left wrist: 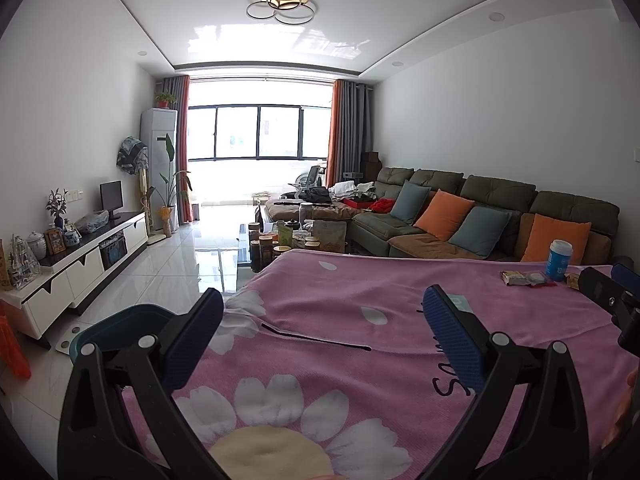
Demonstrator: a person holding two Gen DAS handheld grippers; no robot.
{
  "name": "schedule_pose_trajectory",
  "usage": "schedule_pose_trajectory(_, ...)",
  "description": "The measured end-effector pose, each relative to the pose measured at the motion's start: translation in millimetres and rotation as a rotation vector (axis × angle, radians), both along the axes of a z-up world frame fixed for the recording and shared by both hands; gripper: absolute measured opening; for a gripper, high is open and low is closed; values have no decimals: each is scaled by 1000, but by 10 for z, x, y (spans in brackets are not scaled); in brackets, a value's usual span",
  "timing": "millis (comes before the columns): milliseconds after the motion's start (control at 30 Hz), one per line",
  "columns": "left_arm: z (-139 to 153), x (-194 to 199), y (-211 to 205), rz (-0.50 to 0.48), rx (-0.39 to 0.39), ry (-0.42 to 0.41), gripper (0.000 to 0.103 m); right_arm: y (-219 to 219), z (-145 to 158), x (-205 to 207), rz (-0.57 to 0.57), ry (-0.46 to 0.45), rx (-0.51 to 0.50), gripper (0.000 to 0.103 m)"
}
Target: Collect trash
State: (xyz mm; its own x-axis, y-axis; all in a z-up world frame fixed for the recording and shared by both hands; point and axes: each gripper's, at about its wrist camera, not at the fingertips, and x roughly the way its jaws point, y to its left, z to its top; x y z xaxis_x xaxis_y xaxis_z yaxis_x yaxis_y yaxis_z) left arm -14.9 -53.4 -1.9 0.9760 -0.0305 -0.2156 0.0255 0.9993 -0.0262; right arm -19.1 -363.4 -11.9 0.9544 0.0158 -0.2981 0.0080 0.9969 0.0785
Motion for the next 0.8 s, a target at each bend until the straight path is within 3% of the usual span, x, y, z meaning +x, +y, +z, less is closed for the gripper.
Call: schedule_pose_trajectory(800, -2, 2, -4, 2, 0, 4, 98, 12, 21, 4, 1, 0, 0, 96)
